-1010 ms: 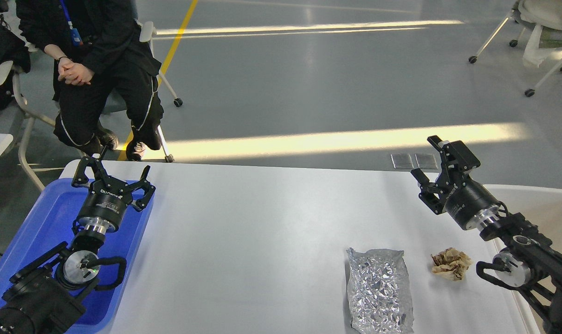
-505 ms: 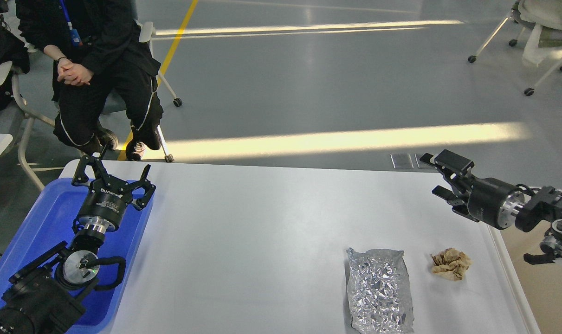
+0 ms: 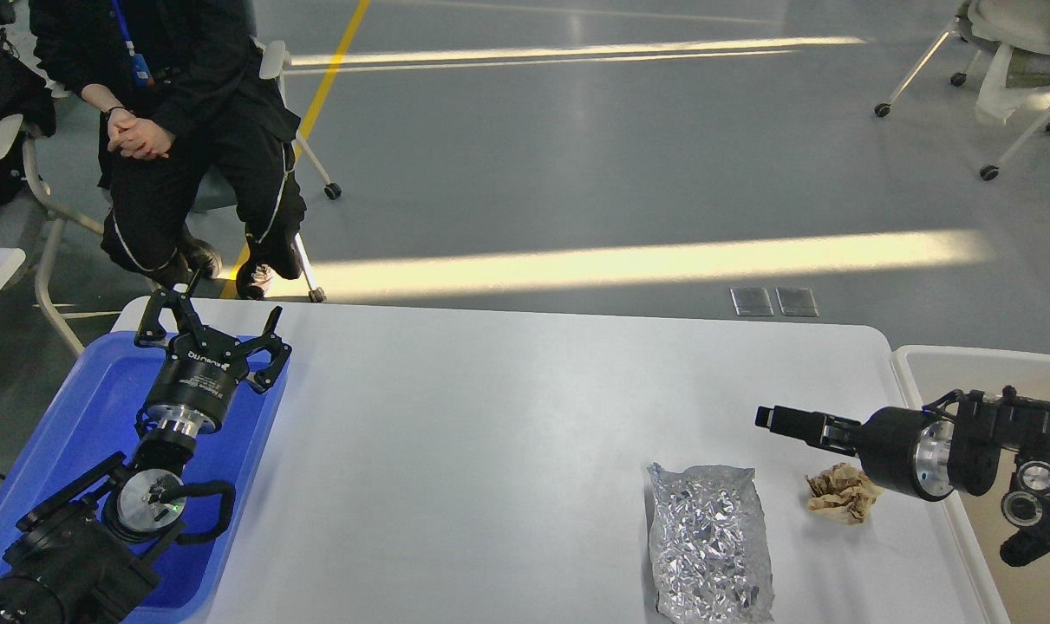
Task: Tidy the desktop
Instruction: 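Lower the right gripper beside the silver foil bag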
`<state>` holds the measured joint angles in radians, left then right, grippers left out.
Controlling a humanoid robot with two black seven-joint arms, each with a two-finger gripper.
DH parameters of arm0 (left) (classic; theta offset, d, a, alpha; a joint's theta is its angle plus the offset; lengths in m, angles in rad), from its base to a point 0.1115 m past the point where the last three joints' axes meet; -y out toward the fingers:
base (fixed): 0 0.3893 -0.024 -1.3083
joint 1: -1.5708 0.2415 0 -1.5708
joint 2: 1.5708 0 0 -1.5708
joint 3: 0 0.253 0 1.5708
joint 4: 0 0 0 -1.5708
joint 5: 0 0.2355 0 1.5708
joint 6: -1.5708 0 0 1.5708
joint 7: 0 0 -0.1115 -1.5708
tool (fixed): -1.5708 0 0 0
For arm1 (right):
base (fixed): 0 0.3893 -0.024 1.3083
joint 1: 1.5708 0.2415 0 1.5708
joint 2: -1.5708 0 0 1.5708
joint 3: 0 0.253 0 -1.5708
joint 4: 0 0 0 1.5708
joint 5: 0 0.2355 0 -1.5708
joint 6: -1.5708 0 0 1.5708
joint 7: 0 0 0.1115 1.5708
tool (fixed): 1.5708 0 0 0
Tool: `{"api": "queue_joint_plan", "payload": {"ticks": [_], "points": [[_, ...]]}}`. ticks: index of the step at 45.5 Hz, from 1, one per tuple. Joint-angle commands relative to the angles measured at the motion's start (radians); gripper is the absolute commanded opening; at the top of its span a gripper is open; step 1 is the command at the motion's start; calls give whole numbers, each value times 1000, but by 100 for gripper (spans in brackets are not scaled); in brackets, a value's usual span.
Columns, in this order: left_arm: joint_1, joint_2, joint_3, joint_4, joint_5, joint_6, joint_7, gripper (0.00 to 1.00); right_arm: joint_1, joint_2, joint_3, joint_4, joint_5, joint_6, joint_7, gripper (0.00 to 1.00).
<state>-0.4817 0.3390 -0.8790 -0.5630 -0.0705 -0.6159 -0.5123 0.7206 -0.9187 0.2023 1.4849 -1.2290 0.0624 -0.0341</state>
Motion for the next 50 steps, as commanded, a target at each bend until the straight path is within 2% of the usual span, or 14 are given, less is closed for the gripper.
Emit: {"api": "queue_joint_plan", "payload": {"ticks": [1, 6, 19, 30, 43, 45, 47, 50], "points": [[0, 0, 0, 0, 1, -1, 0, 100, 13, 0, -130, 17, -96, -7, -7, 98], [0, 0, 0, 0, 0, -1, 0, 100, 3, 26, -161, 9, -96, -44, -9, 98], [-2, 0, 0, 0, 0, -1, 0, 100, -84, 126, -205, -34, -87, -236, -7, 99], [-2, 0, -1, 0, 0, -1, 0, 100, -96, 141, -193, -78, -81, -245, -7, 99], [-2, 0, 0, 0, 0, -1, 0, 100, -135, 218, -207, -135, -101, -245, -6, 97], [-2, 0, 0, 0, 0, -1, 0, 100, -136, 219, -207, -146, -110, -245, -4, 89], [-2, 0, 0, 0, 1, -1, 0, 100, -135, 219, -208, -150, -125, -243, -6, 74], [0, 0, 0, 0, 0, -1, 0, 100, -135, 224, -210, -153, -138, -245, -6, 39]]}}
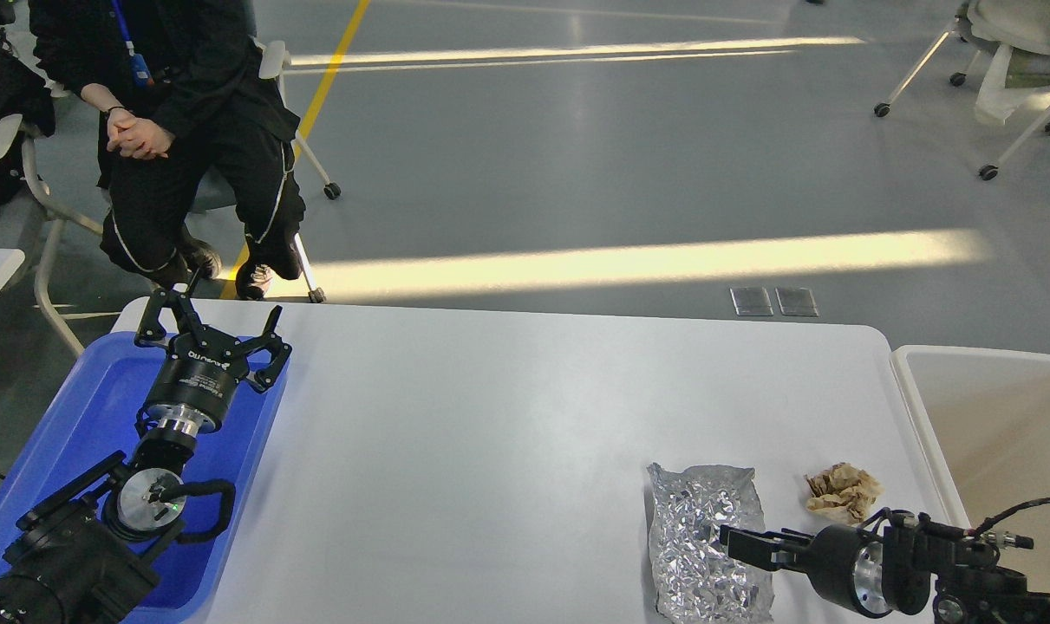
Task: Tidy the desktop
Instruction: 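Lower the right gripper beside the silver foil bag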
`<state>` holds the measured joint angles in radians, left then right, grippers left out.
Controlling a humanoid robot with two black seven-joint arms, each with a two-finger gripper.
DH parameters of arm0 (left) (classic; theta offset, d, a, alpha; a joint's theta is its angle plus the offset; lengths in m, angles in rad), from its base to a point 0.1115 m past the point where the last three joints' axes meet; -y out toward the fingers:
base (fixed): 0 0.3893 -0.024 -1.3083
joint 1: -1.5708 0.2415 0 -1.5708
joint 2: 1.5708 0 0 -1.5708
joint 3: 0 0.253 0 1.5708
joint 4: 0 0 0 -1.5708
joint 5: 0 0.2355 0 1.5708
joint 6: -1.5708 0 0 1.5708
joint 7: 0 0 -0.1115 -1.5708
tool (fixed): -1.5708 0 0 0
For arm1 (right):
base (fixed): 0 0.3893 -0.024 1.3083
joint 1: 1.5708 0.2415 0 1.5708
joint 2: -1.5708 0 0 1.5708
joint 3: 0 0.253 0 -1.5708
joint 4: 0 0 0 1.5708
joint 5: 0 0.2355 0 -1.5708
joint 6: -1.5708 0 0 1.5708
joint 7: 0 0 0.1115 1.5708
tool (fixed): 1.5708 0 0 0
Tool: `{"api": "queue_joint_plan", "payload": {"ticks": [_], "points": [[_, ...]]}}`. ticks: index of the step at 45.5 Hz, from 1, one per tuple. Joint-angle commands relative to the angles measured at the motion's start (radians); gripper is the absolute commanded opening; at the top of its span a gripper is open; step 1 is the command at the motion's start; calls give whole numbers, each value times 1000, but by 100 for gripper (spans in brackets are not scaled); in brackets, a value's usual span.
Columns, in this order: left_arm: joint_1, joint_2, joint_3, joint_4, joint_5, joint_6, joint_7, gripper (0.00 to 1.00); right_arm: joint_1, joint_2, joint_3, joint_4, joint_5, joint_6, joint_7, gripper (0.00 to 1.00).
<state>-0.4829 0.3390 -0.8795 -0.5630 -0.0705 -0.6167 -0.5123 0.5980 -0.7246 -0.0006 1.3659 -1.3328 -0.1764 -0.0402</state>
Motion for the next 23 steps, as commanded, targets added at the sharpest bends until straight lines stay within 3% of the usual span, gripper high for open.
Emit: {"api": "queue_joint_plan", "payload": {"ticks": [1, 2, 3, 23], "points": [[0, 0, -1, 0, 0, 0, 0, 100, -14, 30, -10, -34, -35, -6, 0, 28], [0, 0, -1, 0, 0, 0, 0, 100, -14, 28, -10, -36, -40, -6, -1, 6], [0, 0, -1, 0, 0, 0, 0, 100, -14, 27, -12, -37, -29, -6, -1, 0], [0, 0, 1, 0, 0, 0, 0, 100, -14, 19, -12, -48, -25, -23, 0, 0]]}}
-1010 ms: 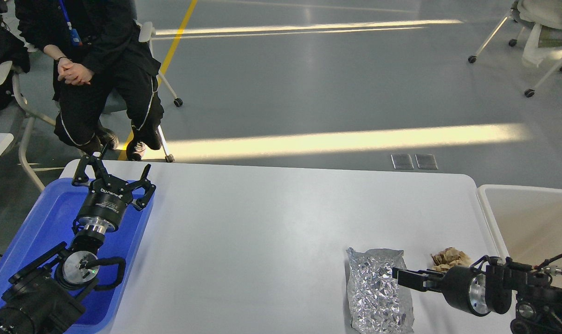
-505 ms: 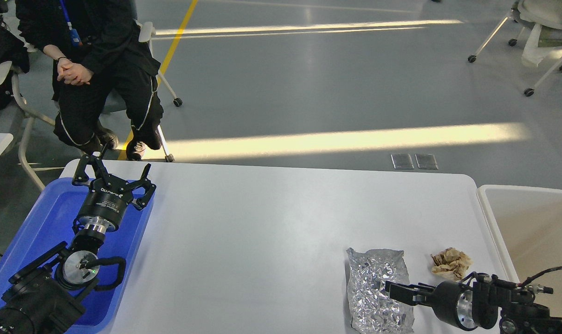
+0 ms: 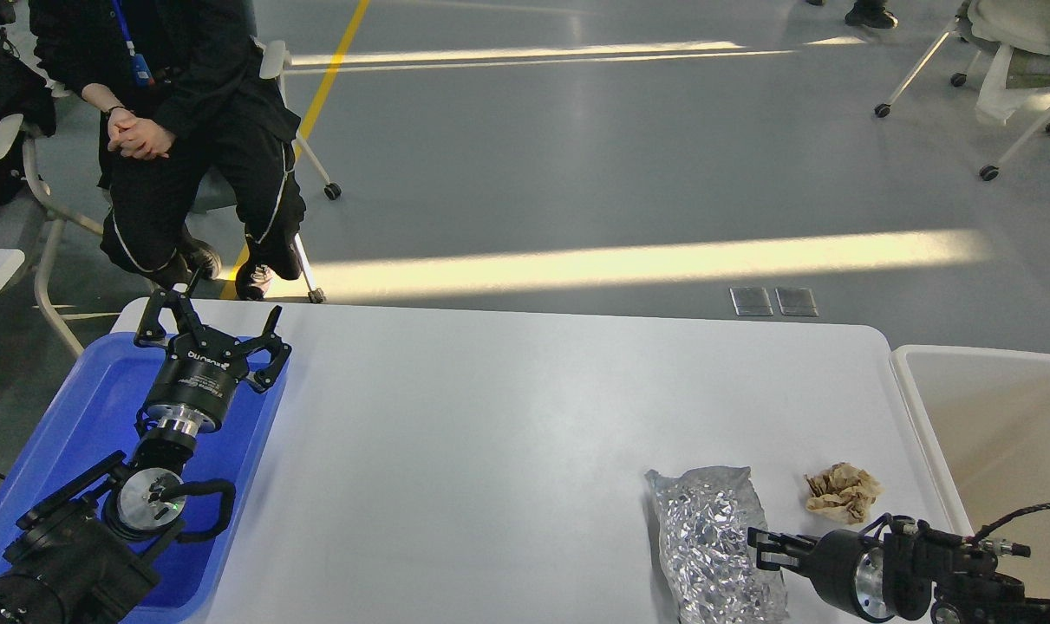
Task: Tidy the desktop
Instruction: 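Lower the right gripper beside the silver foil bag, then close the right gripper on the foil bag and lift it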
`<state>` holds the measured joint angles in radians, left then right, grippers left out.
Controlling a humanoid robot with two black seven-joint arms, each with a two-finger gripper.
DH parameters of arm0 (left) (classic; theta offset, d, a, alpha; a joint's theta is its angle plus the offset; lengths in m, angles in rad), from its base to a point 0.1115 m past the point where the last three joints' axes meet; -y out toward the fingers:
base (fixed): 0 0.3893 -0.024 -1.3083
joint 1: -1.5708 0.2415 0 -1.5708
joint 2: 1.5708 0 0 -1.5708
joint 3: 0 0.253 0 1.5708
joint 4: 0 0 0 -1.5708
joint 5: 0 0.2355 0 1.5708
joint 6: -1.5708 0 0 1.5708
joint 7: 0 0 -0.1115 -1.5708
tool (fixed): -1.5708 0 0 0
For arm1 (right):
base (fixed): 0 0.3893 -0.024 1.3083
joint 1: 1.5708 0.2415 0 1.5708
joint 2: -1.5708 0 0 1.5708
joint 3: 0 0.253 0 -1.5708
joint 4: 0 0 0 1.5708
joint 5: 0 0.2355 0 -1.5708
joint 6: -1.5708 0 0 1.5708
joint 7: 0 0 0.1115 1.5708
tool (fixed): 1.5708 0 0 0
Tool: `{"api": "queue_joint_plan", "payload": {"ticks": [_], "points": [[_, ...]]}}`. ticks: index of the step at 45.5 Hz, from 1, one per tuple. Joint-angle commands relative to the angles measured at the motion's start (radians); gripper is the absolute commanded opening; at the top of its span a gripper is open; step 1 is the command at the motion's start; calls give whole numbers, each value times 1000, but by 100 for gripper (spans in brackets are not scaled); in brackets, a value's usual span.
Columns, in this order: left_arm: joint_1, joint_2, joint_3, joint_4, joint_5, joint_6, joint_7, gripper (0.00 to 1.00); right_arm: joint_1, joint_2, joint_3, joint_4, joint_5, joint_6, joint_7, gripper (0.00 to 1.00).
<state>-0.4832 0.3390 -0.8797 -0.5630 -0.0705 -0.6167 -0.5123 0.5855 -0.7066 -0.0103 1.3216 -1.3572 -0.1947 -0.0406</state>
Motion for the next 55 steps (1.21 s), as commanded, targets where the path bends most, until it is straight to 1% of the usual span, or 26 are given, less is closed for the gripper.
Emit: {"api": "queue_joint_plan", "payload": {"ticks": [1, 19, 23, 29, 35, 42, 50, 55], "points": [[0, 0, -1, 0, 0, 0, 0, 100, -1, 1, 0, -4, 1, -5, 1, 0], [0, 0, -1, 0, 0, 0, 0, 100, 0, -8, 3, 22, 7, -5, 7, 0], [0, 0, 1, 0, 0, 0, 0, 100, 10, -39, 3, 45, 7, 3, 5, 0], [0, 0, -1, 0, 0, 0, 0, 100, 62, -154, 6, 149, 39, 32, -2, 0], [0, 0, -1, 0, 0, 0, 0, 100, 166, -307, 12, 267, 99, 130, -5, 0], [0, 0, -1, 0, 0, 0, 0, 100, 304, -459, 19, 381, 170, 248, -4, 0], [0, 0, 1, 0, 0, 0, 0, 100, 471, -563, 29, 424, 265, 342, 4, 0], [0, 0, 1, 0, 0, 0, 0, 100, 582, -623, 47, 424, 335, 458, 7, 0]]}}
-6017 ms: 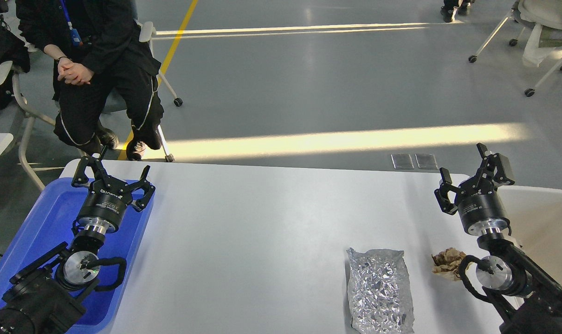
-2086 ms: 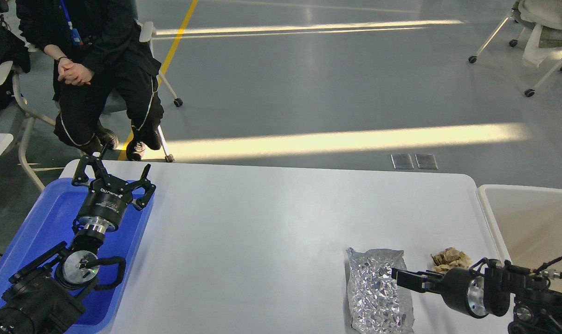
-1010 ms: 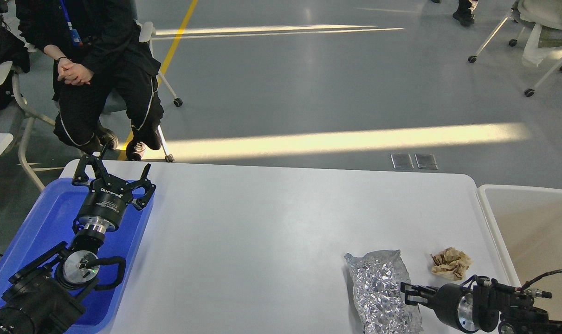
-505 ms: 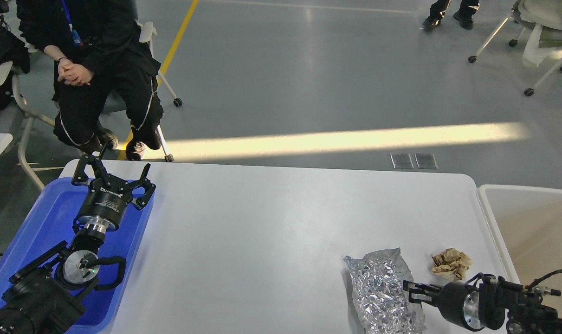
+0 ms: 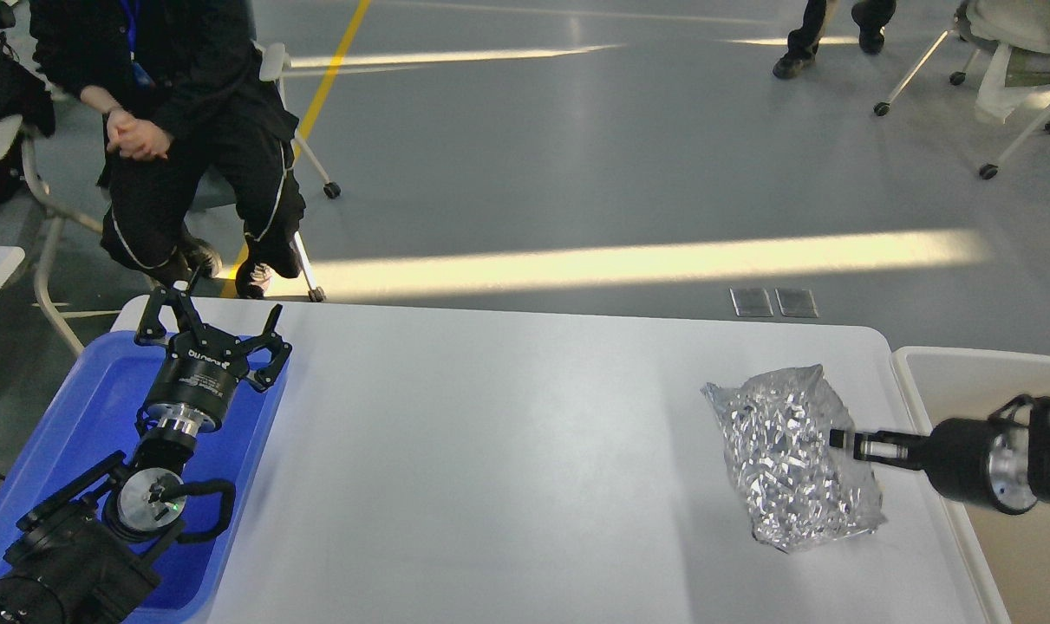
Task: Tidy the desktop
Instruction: 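Close the right gripper on the foil bag and lift it, then carry the foil bag with the right gripper over the white bin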
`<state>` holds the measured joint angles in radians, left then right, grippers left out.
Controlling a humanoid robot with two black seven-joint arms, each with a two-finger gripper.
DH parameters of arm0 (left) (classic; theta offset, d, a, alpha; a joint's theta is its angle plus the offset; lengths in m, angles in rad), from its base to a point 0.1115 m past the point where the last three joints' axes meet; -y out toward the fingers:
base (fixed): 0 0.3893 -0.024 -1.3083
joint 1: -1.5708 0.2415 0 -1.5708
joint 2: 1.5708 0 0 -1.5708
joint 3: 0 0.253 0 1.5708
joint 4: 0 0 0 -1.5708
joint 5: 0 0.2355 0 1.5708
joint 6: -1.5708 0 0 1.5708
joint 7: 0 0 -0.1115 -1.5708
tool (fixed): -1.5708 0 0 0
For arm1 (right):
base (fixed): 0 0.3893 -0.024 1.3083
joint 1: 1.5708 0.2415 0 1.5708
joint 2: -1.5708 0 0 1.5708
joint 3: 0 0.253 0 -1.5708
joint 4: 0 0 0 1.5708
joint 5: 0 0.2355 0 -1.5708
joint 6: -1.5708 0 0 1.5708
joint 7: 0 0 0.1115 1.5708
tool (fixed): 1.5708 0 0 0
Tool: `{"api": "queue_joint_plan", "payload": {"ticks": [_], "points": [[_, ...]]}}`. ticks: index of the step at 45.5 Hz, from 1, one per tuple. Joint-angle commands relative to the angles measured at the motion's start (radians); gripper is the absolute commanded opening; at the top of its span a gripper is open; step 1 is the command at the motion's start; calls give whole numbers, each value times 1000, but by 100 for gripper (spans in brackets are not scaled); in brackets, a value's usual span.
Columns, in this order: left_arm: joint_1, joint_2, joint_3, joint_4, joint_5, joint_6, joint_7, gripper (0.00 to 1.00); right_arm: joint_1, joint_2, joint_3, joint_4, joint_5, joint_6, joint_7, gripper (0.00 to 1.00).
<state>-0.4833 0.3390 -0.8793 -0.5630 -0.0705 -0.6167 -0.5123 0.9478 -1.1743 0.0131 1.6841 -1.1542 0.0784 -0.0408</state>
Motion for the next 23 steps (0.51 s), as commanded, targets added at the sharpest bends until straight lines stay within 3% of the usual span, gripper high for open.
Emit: {"api": "queue_joint_plan", "payload": {"ticks": [1, 8, 23], "points": [[0, 0, -1, 0, 0, 0, 0, 100, 244, -165, 30, 61, 152, 214, 7, 0], [0, 0, -1, 0, 0, 0, 0, 100, 348, -225, 91, 61, 266, 348, 9, 0], [0, 0, 0, 0, 0, 0, 0, 100, 332, -266, 93, 48, 332, 298, 10, 0]]}}
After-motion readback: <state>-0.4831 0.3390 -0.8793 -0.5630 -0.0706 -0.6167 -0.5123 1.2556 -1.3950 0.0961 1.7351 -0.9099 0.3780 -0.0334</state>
